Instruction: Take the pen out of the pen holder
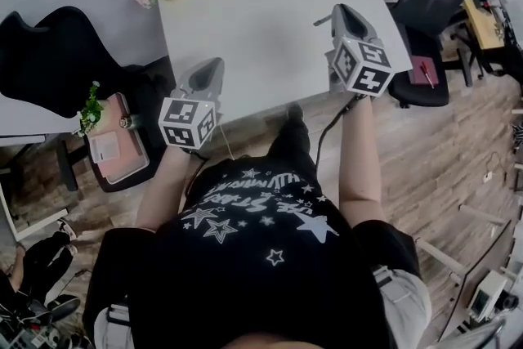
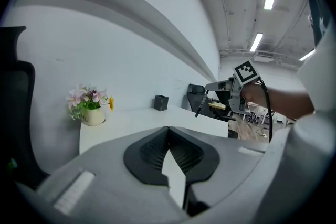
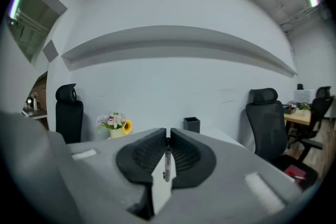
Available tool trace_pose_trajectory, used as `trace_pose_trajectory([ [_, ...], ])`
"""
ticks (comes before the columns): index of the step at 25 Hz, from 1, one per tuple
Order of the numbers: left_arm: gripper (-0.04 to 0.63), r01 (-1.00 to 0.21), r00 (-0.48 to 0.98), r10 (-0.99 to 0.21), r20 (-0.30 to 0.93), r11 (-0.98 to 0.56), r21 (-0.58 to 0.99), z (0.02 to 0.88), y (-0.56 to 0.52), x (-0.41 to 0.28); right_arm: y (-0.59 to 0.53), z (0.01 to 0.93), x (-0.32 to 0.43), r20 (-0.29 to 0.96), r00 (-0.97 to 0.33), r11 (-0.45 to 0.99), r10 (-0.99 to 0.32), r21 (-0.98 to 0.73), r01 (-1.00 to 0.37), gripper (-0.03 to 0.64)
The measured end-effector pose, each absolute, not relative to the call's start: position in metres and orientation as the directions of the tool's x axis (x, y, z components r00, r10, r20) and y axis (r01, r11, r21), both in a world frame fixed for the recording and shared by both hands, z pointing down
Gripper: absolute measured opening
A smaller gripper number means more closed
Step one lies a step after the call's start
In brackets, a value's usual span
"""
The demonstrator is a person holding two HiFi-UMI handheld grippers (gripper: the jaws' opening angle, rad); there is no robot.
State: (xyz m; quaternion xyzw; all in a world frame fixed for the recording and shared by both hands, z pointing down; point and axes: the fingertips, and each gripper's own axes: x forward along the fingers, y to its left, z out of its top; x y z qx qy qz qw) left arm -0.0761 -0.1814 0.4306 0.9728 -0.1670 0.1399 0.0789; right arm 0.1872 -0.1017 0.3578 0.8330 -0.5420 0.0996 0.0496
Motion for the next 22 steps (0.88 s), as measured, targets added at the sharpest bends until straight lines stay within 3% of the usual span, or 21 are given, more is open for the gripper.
trace_pose_trajectory([
  [9, 0.011, -0.242, 0.921, -0.182, 0.343, -0.96, 0.139, 0.452, -0.143, -0.129, -0.015, 0.385, 0.111, 0.279, 0.491, -0.528, -0.825, -0.07, -0.847, 0.028],
  [22, 0.011, -0.169, 0.934, -0.115, 0.338, -0.976, 0.134, 0.452, -0.109, -0.105, 0.052, 0.395, 0.091, 0.305, 0.544, -0.592, -0.781, -0.085, -0.802, 0.026],
])
